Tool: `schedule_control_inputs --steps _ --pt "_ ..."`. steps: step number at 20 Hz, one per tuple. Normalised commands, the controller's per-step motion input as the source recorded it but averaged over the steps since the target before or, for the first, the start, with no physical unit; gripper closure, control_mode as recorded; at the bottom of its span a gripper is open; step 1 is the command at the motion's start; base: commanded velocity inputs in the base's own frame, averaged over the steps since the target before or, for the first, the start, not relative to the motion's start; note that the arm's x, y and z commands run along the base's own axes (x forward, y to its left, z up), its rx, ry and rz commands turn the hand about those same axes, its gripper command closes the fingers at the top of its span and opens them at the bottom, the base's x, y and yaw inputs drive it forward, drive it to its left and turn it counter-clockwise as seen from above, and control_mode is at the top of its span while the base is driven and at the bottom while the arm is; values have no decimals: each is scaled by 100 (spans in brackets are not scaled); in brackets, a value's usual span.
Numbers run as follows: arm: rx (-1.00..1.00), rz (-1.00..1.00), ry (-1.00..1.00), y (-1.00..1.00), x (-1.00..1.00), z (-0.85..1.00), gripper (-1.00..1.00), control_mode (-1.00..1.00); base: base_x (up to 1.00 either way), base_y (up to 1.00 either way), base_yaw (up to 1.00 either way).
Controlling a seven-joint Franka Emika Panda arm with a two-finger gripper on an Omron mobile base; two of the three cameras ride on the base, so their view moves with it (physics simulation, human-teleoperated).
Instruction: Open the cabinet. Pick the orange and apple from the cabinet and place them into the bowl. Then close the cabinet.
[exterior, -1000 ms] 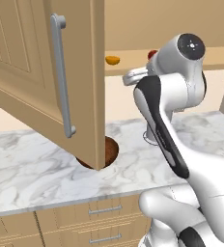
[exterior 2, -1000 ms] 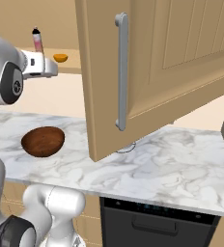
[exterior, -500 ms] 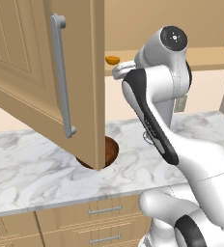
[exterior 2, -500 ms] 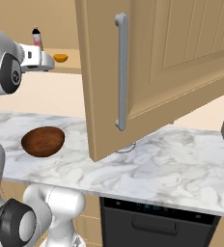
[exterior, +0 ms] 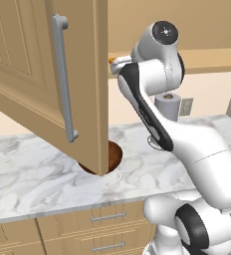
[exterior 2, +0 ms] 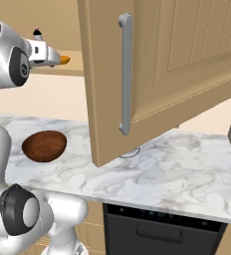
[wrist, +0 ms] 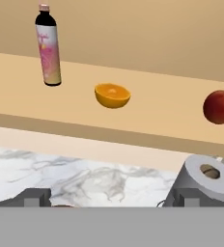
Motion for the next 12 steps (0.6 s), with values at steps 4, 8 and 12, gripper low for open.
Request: schedule_control_inputs --steps 4,8,12 --pt "0 -1 0 0 50 0 -100 -100 0 0 0" --pt "0 0 0 1 56 0 -100 -100 0 0 0" --pt "0 0 0 2 51 0 -100 -100 0 0 0"
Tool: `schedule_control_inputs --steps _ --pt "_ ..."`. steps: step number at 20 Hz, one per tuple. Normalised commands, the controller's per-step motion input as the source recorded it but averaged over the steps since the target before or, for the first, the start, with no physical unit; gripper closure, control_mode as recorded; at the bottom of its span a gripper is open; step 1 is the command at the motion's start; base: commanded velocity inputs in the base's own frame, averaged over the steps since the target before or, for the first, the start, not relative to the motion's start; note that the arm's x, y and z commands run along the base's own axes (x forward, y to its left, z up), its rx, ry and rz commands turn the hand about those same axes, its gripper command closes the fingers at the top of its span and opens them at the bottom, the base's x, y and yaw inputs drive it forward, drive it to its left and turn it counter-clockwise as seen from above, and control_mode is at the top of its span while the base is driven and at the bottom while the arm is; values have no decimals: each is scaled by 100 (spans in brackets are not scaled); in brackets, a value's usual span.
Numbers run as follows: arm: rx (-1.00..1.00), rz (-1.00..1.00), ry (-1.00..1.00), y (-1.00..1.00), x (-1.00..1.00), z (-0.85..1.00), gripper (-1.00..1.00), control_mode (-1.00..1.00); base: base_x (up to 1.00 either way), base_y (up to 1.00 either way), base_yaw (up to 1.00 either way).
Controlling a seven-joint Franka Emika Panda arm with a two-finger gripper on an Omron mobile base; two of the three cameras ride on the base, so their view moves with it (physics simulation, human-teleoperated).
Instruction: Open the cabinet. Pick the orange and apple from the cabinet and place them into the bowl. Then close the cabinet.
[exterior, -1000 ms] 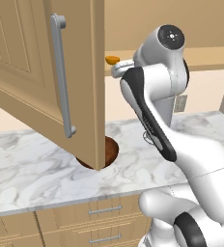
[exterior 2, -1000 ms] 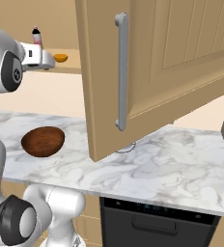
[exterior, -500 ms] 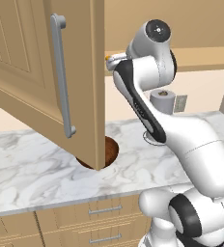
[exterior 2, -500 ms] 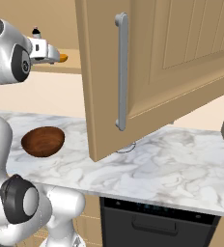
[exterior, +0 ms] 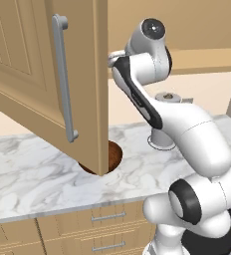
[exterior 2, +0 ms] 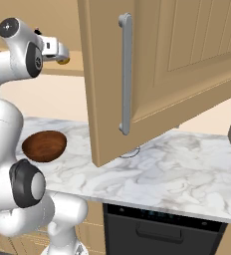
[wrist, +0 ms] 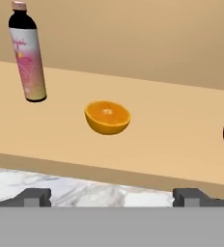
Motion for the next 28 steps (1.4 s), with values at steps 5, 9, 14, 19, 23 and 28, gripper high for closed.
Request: schedule_control_inputs --steps 5,9,14,19,23,28 --pt "0 0 0 8 45 -2 -100 -100 0 0 0" --pt "0 0 2 19 37 -9 -100 -100 0 0 0" --pt "0 0 5 6 37 -4 -100 -100 0 0 0" --pt "0 -1 5 0 34 0 -100 -100 0 0 0" --pt "0 0 2 0 36 -1 -100 -100 0 0 0" --pt "0 -1 0 0 22 -16 -100 -100 0 0 0"
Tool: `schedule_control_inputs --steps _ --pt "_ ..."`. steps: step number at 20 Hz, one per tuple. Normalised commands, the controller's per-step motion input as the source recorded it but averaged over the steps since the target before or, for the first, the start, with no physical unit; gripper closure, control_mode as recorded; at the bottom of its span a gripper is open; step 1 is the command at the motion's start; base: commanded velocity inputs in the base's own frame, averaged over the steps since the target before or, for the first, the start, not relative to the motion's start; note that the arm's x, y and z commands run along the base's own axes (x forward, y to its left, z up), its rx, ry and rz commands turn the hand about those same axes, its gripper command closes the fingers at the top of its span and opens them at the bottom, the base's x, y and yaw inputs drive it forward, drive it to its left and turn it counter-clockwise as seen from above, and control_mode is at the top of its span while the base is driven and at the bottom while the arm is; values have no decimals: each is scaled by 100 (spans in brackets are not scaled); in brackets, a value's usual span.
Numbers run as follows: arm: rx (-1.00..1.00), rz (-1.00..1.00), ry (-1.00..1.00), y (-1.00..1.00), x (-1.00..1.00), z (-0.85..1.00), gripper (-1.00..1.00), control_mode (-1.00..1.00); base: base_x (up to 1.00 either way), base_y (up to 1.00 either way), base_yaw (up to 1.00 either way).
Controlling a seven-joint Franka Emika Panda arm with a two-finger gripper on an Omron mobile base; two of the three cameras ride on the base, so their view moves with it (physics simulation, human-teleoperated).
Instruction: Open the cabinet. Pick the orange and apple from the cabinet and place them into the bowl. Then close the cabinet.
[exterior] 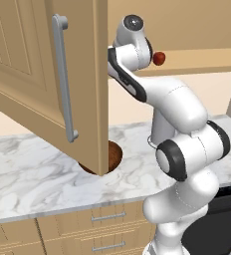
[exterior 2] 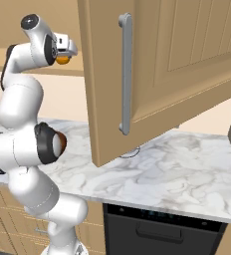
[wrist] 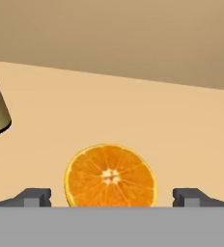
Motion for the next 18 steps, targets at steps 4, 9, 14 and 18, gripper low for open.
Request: schedule_control_inputs --steps 4,9,14,18 --pt "0 -2 0 0 0 -36 -100 -100 0 0 0" --pt "0 -2 0 0 3 -26 -100 -100 0 0 0" --pt "0 -2 0 0 12 -21 100 -100 0 0 0" --pt "0 -1 3 0 11 -3 100 -100 0 0 0"
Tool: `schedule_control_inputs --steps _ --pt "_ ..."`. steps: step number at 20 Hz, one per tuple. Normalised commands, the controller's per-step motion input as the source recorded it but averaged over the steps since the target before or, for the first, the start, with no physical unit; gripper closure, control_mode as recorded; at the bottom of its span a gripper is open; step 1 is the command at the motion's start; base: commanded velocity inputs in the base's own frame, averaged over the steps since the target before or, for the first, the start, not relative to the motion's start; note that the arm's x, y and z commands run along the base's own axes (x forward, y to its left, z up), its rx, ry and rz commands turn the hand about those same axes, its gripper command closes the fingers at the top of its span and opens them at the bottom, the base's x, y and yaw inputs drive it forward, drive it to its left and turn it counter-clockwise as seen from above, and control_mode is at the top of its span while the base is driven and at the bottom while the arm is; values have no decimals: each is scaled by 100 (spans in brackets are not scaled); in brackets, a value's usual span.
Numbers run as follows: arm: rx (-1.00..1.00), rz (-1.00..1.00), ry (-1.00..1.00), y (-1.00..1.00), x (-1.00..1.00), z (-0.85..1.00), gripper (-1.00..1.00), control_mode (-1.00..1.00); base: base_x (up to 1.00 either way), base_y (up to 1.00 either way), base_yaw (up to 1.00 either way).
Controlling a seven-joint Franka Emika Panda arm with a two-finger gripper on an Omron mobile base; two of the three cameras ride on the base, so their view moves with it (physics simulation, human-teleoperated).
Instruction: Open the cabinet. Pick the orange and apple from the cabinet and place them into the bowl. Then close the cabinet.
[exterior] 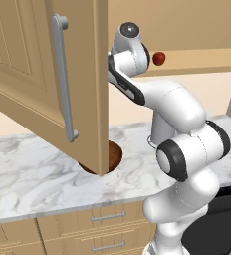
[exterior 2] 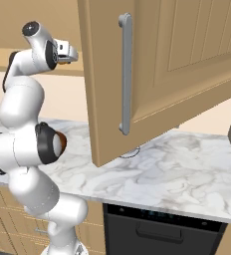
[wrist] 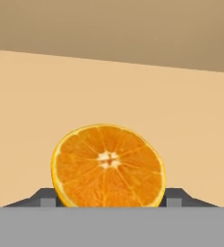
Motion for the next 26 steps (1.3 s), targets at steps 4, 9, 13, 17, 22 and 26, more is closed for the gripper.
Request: schedule_control_inputs --steps 4,9,13,17,22,26 --pt "0 0 1 0 7 0 100 -100 0 0 0" --pt "0 0 -8 0 -3 0 100 -100 0 0 0" --pt "0 0 -6 0 -46 7 100 -100 0 0 0" --pt "0 0 2 0 -73 4 100 -100 0 0 0" --pt "2 1 11 0 -89 0 100 -100 0 0 0" --pt "3 7 12 0 -99 -3 100 -100 0 0 0"
